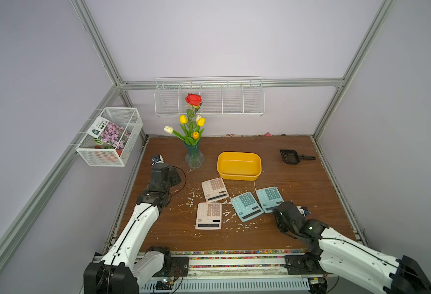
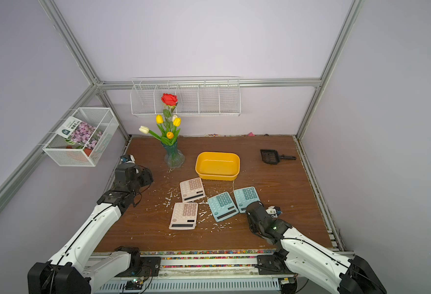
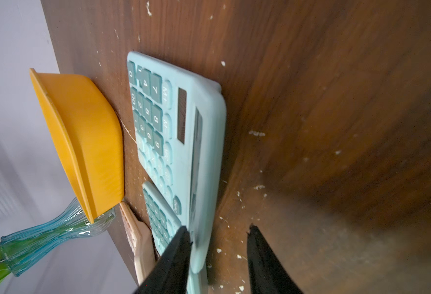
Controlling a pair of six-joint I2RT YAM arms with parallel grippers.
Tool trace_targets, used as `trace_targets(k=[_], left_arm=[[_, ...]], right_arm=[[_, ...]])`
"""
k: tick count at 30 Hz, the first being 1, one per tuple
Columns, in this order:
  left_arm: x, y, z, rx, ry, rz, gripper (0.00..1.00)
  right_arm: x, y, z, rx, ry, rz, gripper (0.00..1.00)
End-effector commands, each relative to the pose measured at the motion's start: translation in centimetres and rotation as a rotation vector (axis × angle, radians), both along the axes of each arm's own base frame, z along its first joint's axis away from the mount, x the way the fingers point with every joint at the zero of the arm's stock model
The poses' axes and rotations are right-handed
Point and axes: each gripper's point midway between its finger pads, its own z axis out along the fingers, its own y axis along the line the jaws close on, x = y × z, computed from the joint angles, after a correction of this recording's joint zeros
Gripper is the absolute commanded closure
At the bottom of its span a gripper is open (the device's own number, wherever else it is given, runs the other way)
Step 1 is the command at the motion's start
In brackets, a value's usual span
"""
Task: Put the calculator in the storage box
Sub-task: Pick up the calculator at the center of the board.
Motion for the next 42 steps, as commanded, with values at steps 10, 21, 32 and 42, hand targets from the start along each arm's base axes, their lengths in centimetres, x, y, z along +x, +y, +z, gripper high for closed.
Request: trace_targets(k=[10,21,32,42], left_arm=[[0.0,0.0,0.4,0.006,-0.001,0.0,0.32],[0.0,0.1,0.5,0.009,-0.004,0.004,0.34],[0.0,0.1,0.5,0.007,-0.006,0.005,0.37],[0.0,0.0,0.7,0.006,-0.011,0.002,0.39]], right_arm=[[0.8,-0.9,-0.6,0.009,-0.018,-0.054,0.73],[1.4,-0.8,-1.6,0.033,-0.011,-0.069,0.74],[1.0,-1.4,-1.1,0.017,-0.009,-0.056,0.98],[-2.0,-4.4,2.2,-0.094,0.043,0.037,1.0]])
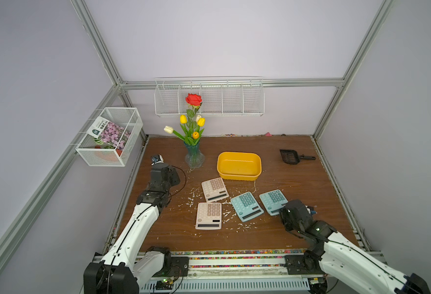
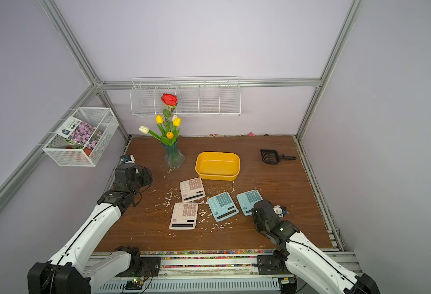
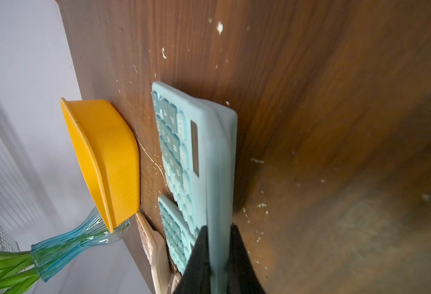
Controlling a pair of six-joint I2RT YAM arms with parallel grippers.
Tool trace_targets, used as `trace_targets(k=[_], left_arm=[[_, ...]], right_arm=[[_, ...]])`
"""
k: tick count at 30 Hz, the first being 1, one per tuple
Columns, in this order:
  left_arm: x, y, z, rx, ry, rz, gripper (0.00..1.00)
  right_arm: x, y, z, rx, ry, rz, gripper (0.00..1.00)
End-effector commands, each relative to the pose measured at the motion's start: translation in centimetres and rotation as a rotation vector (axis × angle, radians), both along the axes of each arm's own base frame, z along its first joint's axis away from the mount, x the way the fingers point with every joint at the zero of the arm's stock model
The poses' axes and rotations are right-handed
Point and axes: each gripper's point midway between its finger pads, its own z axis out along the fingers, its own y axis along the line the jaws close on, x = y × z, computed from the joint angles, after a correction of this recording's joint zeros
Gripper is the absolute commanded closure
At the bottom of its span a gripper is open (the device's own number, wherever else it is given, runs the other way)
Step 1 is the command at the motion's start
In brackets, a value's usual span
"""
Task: Put the calculator in the storage box
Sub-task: Pick up the calculator at the center of the board, then place the calculator in the storage box.
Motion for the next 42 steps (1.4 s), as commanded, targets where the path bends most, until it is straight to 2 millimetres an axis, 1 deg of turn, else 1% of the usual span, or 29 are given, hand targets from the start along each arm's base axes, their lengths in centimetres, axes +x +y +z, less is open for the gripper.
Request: trace_targets(k=[1,2,6,9,13,16,21,23,26,28,30,32,35,42], left_arm=[[0.0,0.0,0.7,0.005,-0.013,0.001,0.39],[0.0,0.0,0.6,0.006,-0.01,0.002,0.39],[0.1,0.0,0.7,0.004,-0.011,0.0,0.39],[0.1,-0.1,0.7,0.002,-0.012,0.0,0.4],[0.0,-0.1,1.0,0.001,-0.02,-0.002,0.4],[0.0,0.0,1.0,0.003,-0.022,0.001,0.4],[-0.1,0.1,1.2,0.004,-0.026,0.003,0.4],[-0.1,0.1,1.2,0.004,-0.026,0.003,0.4],[-0.1,0.1,1.2,0.004,-0.026,0.003,0.4],[-0.1,0.0,1.3,0.003,-0.028,0.003,0.4],[-0.1,0.1,1.2,0.004,-0.026,0.004,0.4],[-0.2,0.1,1.3,0.005,-0.027,0.004,0.4],[-0.2,0.1,1.4,0.007,-0.028,0.006,0.4],[-0.2,0.2,1.4,0.006,-0.028,0.006,0.4]], right_arm=[[-1.9,-1.5,1.0,-0.078,0.064,0.086,1.0],[-2.0,-1.6,1.4,-0.073,0.067,0.105,1.0],[-2.2,-1.9,4.3,-0.07,0.066,0.214,1.0],[-1.6,-1.6,6.7,-0.093,0.072,0.34,1.0],[0.9,0.7,10.6,-0.093,-0.021,0.573,1.0],[2.6,2.2,12.7,-0.1,-0.07,0.713,1.0],[5.4,3.5,15.4,-0.138,-0.117,0.845,1.0],[6.5,4.4,16.4,-0.14,-0.141,0.925,1.0],[8.3,6.0,17.3,-0.125,-0.124,1.039,1.0],[9.8,7.5,17.9,-0.082,-0.167,1.109,1.0],[11.4,8.7,18.3,-0.064,-0.214,1.137,1.0],[12.7,9.7,18.1,-0.061,-0.229,1.171,1.0],[14.4,11.0,17.3,-0.044,-0.197,1.219,1.0],[18.2,12.1,16.3,-0.053,-0.166,1.264,1.0]])
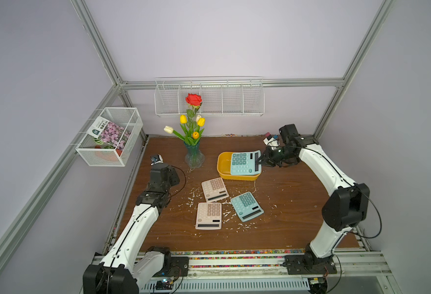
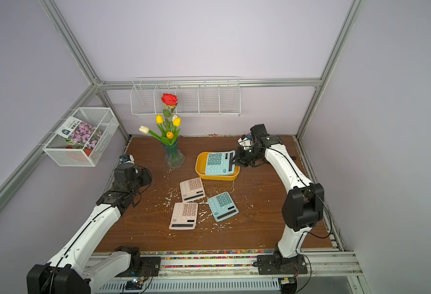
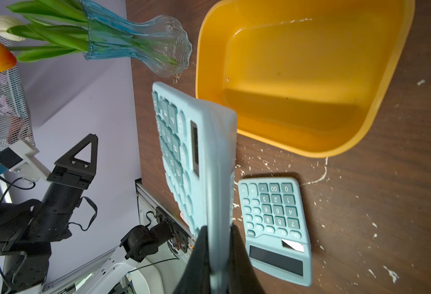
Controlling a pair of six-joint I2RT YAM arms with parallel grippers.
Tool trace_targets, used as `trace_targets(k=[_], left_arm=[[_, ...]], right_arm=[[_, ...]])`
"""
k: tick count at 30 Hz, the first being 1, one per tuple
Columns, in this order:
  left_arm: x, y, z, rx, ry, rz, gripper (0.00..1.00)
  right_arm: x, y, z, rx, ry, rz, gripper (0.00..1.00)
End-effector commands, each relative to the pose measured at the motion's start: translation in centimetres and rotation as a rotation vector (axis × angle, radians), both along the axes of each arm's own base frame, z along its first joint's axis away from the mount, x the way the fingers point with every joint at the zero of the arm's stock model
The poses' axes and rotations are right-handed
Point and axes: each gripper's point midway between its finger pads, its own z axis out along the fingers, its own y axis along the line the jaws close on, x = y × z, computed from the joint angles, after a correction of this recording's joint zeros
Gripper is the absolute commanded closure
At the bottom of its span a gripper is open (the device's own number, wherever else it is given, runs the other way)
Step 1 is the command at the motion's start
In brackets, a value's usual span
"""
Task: Put the calculator in the storage box
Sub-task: Place the calculator in the storage box.
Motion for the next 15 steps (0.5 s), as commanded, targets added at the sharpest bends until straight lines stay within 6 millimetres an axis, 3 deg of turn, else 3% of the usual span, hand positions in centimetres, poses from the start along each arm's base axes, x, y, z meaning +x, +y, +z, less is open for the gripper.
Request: trace_targets(k=[1,15], left_arm=[[-0.1,0.0,1.0,0.006,-0.016,0.001,0.4],[-0.2,0.1,1.2,0.008,-0.024,0.005,0.41]], right_arm=[[0.6,0.8,0.7,0.009,-0.013,0.067,1.0],[4.4,0.8,-4.9,-0.06,0.09,0.051,1.0]])
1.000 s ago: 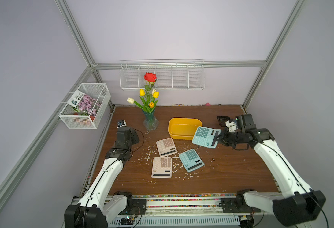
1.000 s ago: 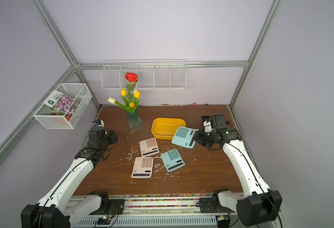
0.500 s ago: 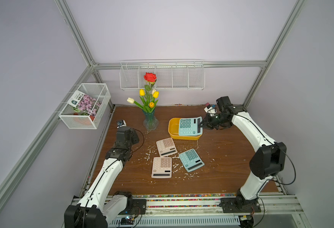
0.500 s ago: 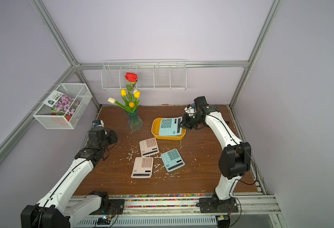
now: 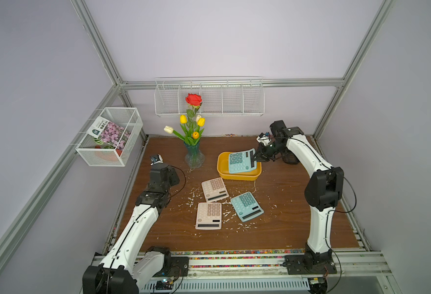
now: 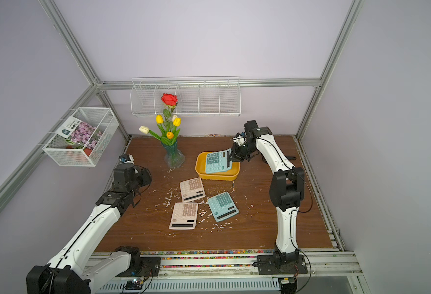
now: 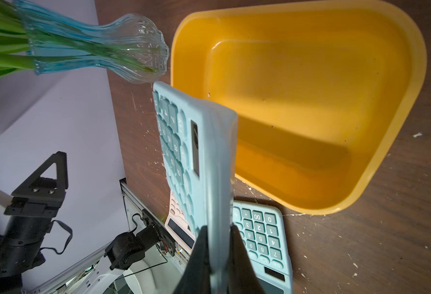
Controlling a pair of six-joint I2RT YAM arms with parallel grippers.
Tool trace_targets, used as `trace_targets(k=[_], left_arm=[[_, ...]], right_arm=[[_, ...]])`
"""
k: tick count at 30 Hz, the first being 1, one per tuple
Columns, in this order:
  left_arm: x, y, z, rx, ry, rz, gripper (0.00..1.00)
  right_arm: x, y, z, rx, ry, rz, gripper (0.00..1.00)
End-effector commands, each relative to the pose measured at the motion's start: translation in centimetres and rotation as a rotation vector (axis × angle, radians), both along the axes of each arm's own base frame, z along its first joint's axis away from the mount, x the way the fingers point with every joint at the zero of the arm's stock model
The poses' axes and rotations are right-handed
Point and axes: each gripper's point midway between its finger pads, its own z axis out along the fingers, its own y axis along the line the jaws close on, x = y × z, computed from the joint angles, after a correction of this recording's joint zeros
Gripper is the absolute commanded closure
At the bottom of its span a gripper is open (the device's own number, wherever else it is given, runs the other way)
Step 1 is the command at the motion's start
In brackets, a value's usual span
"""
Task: Put the calculator in the storage box
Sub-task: Place the calculator in the storage box.
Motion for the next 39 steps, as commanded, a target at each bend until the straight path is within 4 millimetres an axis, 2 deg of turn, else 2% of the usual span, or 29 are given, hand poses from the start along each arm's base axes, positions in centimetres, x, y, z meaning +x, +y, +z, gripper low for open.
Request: trace_targets(k=[1,21,39], left_arm=[[-0.1,0.1,1.0,0.009,-0.018,0.004,0.41],[-0.1,0.2,0.9,0.014,-0.014,0.01,0.41],[-0.1,0.3,0.8,0.017,-0.01,0.01,0.41]], right_arm=[[0.5,0.1,-0.4,0.005,0.001,-0.015,1.0],[3.8,-1.7,-7.1,-0.069,0.065,-0.125,1.0],[3.5,-2.7,-9.6,-0.145,0.101,-0.083,1.0]])
